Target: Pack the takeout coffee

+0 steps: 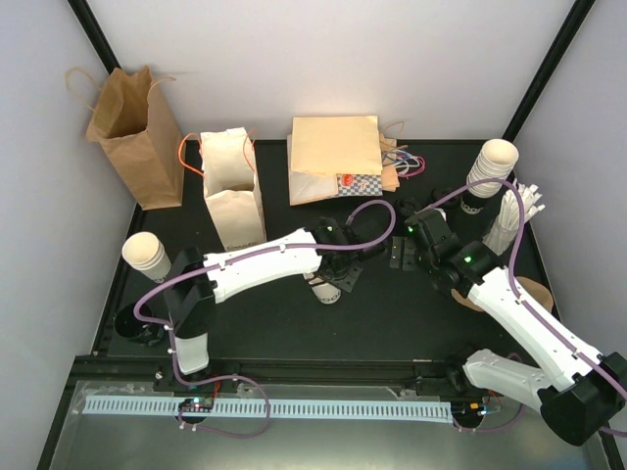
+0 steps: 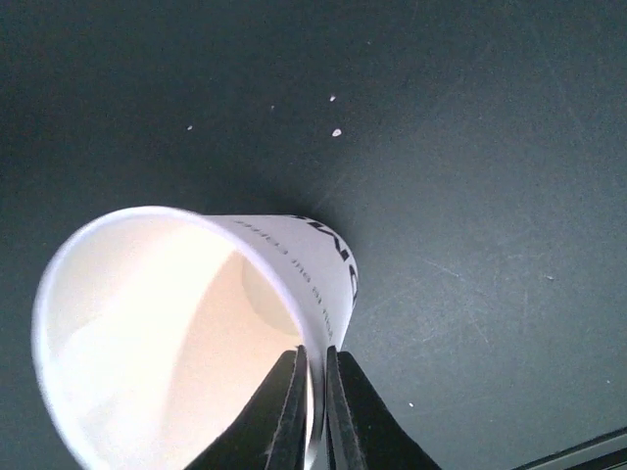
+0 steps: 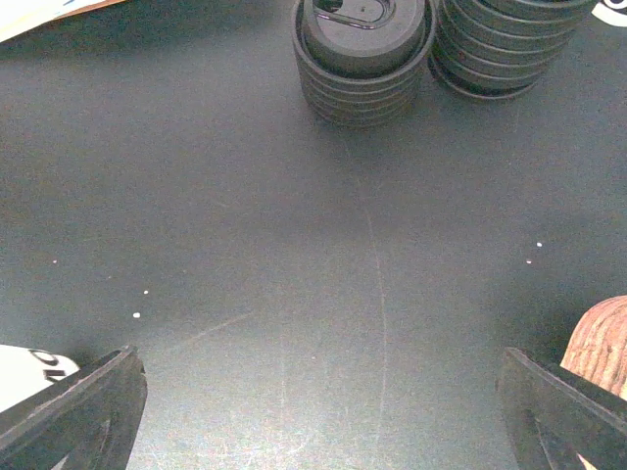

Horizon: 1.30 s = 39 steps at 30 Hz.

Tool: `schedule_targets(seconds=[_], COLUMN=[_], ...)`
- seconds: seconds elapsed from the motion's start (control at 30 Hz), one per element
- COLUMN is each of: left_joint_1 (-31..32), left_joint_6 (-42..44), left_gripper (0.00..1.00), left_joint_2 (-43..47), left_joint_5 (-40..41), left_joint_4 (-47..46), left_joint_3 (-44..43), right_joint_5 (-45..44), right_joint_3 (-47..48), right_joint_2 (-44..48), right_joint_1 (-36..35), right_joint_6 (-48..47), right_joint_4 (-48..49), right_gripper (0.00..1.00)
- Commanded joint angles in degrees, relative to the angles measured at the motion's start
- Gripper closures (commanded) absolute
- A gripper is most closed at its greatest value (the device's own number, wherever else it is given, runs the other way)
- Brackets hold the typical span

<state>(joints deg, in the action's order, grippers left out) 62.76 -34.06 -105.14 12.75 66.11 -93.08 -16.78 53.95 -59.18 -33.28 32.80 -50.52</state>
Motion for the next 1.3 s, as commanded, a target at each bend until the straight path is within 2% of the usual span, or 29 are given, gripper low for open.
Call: schedule_targets(seconds=[0.0,0.3,0.37,0.57,0.67,0.73,0.87,1.03,1.27], left_joint_1=[0.34,0.34,0.34,0.34,0.34,0.22,-0.80,-4.66,-8.97], left_joint_6=[1.13,0.13,0.12,0.21,0.31,0.25,0.97,2.17,2.16], left_gripper=[0.91,0.61,0.51,0.34,0.18,0.03,0.01,0.01,0.01], left_joint_2=[-1.04,0.07,1.18,6.33,9.06,10.98,16.14,23.62,33.74], left_joint_5=[-1.67,-1.53,-2.23,-1.96,-1.26,-0.23,0.34,-4.93,-7.67], left_joint_4=[1.13,3.43,3.29,3.15,3.40,3.68,1.66,-4.79,-10.65], left_joint_3=[-2.99,-4.90,-5.46,-6.39,-6.28,-5.72,-1.80,6.70,17.19], right_joint_5=[-0.33,-0.19,-0.41,-0.29,-0.17,-0.08,-0.07,0.33,1.18], right_joint_3=[-0.33,-0.33,-0.09,0.46,0.36,0.24,0.10,0.23,0.53], right_joint_2=[1.05,2.13,2.16,1.97,1.89,1.86,1.73,1.35,1.02], right_joint_1=[0.49,0.49,0.61,0.57,0.58,0.58,0.58,0.59,0.59], right_joint_6=[0.23,-0.66,-0.80,-0.98,-0.98,-1.02,-0.97,-0.89,-0.74], right_joint_4=[-0.45,-0.85,-0.98,-0.82,-0.72,-0.63,-0.63,-0.60,-0.46], right_gripper=[0.00,0.00,0.00,0.00,0.00,0.00,0.00,0.00,0.00])
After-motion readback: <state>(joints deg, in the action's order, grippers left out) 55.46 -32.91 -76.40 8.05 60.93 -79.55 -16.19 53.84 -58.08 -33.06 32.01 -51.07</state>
